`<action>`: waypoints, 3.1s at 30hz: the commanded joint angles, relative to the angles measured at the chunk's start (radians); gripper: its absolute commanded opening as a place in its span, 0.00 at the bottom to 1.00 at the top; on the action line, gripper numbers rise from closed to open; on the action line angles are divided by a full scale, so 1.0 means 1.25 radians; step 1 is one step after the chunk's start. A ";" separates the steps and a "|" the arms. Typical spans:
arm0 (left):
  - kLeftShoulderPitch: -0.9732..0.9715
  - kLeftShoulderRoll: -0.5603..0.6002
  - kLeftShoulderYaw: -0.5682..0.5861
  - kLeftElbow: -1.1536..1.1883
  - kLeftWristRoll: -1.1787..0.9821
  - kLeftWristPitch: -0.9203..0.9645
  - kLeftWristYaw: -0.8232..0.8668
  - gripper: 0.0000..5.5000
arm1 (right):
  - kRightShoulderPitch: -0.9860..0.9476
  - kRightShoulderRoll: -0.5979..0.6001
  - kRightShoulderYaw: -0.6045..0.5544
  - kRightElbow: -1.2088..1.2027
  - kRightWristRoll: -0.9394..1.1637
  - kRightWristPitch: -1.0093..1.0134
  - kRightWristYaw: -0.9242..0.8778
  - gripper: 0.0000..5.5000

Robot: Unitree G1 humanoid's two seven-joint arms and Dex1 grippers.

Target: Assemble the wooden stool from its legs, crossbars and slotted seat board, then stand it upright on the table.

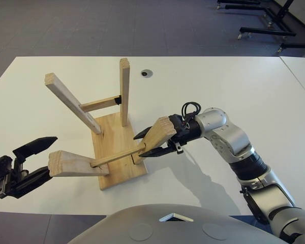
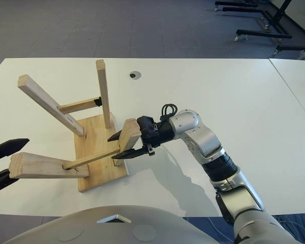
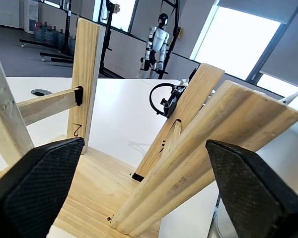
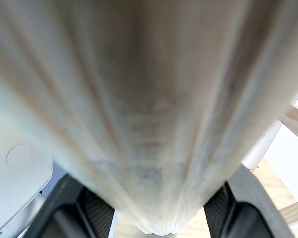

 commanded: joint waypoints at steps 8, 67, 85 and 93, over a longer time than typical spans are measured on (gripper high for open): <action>-0.040 0.005 -0.036 -0.045 -0.016 0.010 0.055 0.82 | -0.009 -0.016 0.008 0.016 -0.039 0.014 0.011 0.37; -0.552 -0.020 -0.449 0.097 0.147 0.081 0.186 0.82 | -0.040 -0.010 0.042 0.088 -0.087 0.154 -0.120 0.70; -0.495 -0.041 -0.323 0.134 0.107 0.002 0.201 0.82 | 0.060 -0.100 -0.230 0.034 0.122 0.194 0.001 0.80; -0.517 -0.047 -0.293 0.143 0.102 -0.032 0.229 0.82 | 0.114 -0.099 -0.288 -0.038 0.184 0.226 -0.026 0.80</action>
